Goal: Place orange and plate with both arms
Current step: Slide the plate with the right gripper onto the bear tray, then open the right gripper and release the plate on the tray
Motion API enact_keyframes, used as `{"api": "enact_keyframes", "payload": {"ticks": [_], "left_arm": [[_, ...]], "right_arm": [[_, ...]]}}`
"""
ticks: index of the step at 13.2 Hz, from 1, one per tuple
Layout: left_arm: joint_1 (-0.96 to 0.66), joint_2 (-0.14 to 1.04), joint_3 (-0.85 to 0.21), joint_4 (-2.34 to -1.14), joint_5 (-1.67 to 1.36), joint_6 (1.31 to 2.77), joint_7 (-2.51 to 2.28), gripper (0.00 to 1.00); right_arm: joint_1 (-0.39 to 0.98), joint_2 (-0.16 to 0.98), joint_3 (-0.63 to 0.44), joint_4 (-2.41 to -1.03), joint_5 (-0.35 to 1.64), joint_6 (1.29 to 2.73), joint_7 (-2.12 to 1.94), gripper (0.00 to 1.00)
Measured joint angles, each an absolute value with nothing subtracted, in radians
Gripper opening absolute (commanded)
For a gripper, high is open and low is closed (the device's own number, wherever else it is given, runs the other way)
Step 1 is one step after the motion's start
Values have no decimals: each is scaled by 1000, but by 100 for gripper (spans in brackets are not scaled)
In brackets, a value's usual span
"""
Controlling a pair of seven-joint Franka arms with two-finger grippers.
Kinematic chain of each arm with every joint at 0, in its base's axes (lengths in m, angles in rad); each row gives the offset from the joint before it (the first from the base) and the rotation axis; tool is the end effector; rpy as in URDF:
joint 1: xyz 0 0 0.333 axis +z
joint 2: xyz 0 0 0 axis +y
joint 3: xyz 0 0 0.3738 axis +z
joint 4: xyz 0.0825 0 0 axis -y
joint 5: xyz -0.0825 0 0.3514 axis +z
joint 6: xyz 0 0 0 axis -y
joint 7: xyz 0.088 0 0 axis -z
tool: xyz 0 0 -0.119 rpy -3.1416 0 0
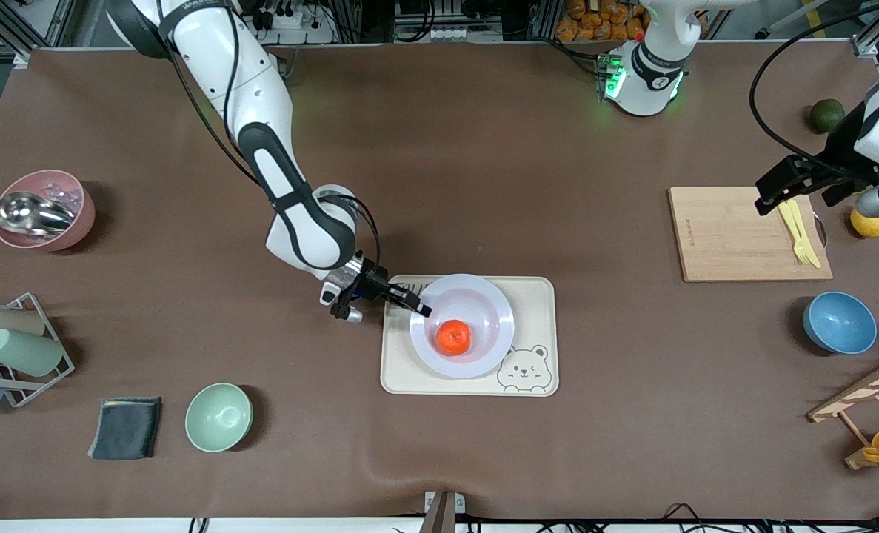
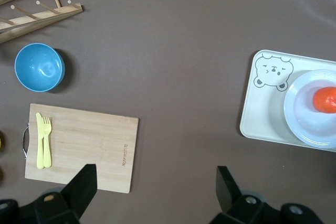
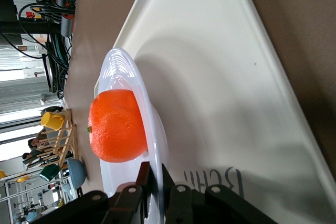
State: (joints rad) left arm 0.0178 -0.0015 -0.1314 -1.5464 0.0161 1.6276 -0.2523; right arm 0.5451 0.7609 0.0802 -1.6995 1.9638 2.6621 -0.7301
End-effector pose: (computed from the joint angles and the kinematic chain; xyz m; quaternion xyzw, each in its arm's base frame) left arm 0.5254 -0.0582 0.6872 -0.9967 -0.0691 -0.0421 0.0005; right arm 0.5750 0.3785 0.2068 -0.8548 0.2135 -0.0670 0.4683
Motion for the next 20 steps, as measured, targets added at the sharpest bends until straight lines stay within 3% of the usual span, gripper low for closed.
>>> {"api": "enact_keyframes", "payload": {"ticks": [4,6,8,14,15,20], "left_arm": [[16,1,-132,-1546,16,1630,-252,100],[16,3,-132,-1547,16,1630,-252,100],[16,4,-132,-1548,16,1630,-252,100],[15,5,-135,-1548,16,1633,-252,100],[15,5,-135,-1548,16,1634,-252,100],[14,5,-137,-1548,16,1630,-252,100]], "right_arm": [[568,793,81,-1658,1964,2686,-723,2],[568,795,81,-1654,1964,2686,-721,27],[568,796,80,-1654,1964,2690,-718,46],[561,797,76,-1654,1959,2693,-706,47],[560,798,75,-1654,1944,2693,-692,50],[555,798,74,-1650,1738,2695,-478,53]]}}
